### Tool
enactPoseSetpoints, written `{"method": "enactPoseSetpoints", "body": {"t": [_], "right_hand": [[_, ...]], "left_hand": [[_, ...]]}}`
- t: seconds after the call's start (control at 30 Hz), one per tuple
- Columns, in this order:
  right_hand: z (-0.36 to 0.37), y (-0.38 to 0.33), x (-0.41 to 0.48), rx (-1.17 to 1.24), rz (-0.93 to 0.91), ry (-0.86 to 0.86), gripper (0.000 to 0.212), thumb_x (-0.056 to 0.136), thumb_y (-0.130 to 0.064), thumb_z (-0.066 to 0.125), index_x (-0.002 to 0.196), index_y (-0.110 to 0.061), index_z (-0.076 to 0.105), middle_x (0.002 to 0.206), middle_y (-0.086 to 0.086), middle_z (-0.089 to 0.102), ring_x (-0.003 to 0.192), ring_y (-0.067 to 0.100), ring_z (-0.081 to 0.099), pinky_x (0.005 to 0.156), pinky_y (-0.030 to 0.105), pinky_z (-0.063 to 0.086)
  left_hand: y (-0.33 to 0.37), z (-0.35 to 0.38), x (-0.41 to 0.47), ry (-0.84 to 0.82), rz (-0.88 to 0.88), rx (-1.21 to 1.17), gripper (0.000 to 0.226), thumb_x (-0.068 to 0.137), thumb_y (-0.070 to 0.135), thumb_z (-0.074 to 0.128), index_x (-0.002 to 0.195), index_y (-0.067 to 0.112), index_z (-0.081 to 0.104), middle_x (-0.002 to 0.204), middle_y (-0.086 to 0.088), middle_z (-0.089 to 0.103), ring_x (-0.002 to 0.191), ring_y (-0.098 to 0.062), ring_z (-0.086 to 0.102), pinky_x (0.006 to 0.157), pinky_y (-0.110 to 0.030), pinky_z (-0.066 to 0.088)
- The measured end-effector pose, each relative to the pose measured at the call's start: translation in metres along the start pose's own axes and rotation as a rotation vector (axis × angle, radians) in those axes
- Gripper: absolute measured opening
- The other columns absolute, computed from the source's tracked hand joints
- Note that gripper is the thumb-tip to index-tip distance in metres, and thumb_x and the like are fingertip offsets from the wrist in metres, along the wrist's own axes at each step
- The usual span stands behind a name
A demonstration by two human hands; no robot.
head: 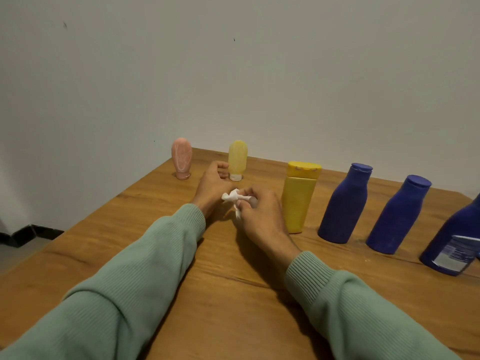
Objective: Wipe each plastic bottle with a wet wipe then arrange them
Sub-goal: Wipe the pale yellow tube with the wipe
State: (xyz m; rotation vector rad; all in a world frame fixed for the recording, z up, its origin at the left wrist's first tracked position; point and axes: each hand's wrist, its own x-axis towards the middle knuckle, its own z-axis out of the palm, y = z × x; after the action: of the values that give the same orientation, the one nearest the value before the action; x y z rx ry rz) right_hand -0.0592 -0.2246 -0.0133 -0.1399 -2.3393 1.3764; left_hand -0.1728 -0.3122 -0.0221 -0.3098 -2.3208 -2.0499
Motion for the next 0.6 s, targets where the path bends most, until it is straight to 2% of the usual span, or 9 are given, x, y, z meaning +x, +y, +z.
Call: {"method": "enactPoseSetpoints", "body": {"t": [0.1,0.2,0.27,0.3,0.37,0.4,0.5,0.53,0.6], "right_hand": [[0.015,0.006,0.015,0.044,0.060,0.033,0.012,0.092,-0.015,0.056,0.101,-0.022,0.061,0.103,-0.001,0.065,0.081,0.003,0.060,0.052,0.008,0.042],[0.028,0.010,0.028,0.063,0.099,0.049,0.011,0.094,-0.016,0.053,0.100,-0.023,0.059,0.102,0.000,0.064,0.087,0.010,0.062,0.058,0.017,0.046],[0.035,0.010,0.036,0.083,0.126,0.075,0.012,0.093,-0.015,0.051,0.100,-0.023,0.058,0.104,0.000,0.061,0.089,0.012,0.060,0.061,0.020,0.047],[0.037,0.010,0.040,0.089,0.133,0.089,0.012,0.093,-0.015,0.051,0.098,-0.024,0.057,0.104,0.000,0.060,0.090,0.013,0.059,0.064,0.023,0.049],[0.041,0.009,0.046,0.108,0.146,0.115,0.017,0.092,-0.012,0.052,0.089,-0.029,0.053,0.104,0.000,0.058,0.090,0.015,0.059,0.071,0.031,0.054],[0.043,0.009,0.048,0.117,0.154,0.122,0.021,0.091,-0.011,0.052,0.085,-0.031,0.050,0.104,0.000,0.057,0.090,0.016,0.059,0.073,0.034,0.055],[0.050,0.012,0.055,0.127,0.170,0.136,0.021,0.091,-0.010,0.051,0.088,-0.031,0.049,0.106,0.000,0.056,0.092,0.018,0.059,0.077,0.040,0.055],[0.052,0.013,0.057,0.129,0.179,0.143,0.018,0.091,-0.012,0.050,0.092,-0.030,0.050,0.107,0.001,0.056,0.092,0.018,0.059,0.078,0.042,0.055],[0.055,0.015,0.061,0.142,0.200,0.158,0.015,0.092,-0.014,0.050,0.096,-0.029,0.050,0.107,0.001,0.056,0.093,0.019,0.060,0.077,0.043,0.055]], "left_hand": [[-0.004,-0.001,0.016,-0.015,0.038,0.056,0.063,0.077,0.003,0.076,0.129,0.019,0.044,0.105,0.012,0.054,0.092,-0.001,0.054,0.077,-0.020,0.048],[-0.013,-0.002,0.033,-0.056,0.028,0.125,0.079,0.080,0.008,0.076,0.145,0.018,0.031,0.135,-0.004,0.048,0.107,-0.012,0.050,0.088,-0.024,0.045],[-0.017,0.001,0.043,-0.058,0.022,0.110,0.072,0.089,0.006,0.067,0.147,0.019,0.028,0.142,-0.007,0.045,0.103,-0.008,0.050,0.077,-0.014,0.045],[-0.020,0.003,0.049,-0.046,0.027,0.085,0.065,0.092,0.004,0.061,0.147,0.020,0.030,0.137,-0.006,0.050,0.096,-0.006,0.053,0.067,-0.010,0.046],[-0.020,0.008,0.055,-0.040,-0.019,-0.021,0.051,0.098,0.006,0.053,0.143,0.022,0.035,0.112,0.004,0.057,0.085,-0.004,0.057,0.054,-0.010,0.048],[-0.020,0.010,0.058,-0.045,-0.037,-0.064,0.047,0.099,0.008,0.050,0.141,0.024,0.036,0.103,0.006,0.056,0.083,-0.006,0.058,0.055,-0.013,0.051],[-0.024,0.015,0.071,-0.052,0.000,0.001,0.045,0.094,0.007,0.055,0.130,0.030,0.038,0.096,-0.001,0.059,0.086,-0.019,0.065,0.077,-0.036,0.060],[-0.025,0.015,0.071,-0.049,0.002,0.021,0.041,0.094,0.008,0.055,0.123,0.033,0.040,0.094,-0.001,0.060,0.085,-0.021,0.066,0.078,-0.039,0.059],[-0.025,0.017,0.074,-0.036,-0.006,-0.005,0.031,0.097,0.012,0.052,0.110,0.039,0.044,0.088,0.001,0.062,0.078,-0.017,0.065,0.074,-0.037,0.058]]}}
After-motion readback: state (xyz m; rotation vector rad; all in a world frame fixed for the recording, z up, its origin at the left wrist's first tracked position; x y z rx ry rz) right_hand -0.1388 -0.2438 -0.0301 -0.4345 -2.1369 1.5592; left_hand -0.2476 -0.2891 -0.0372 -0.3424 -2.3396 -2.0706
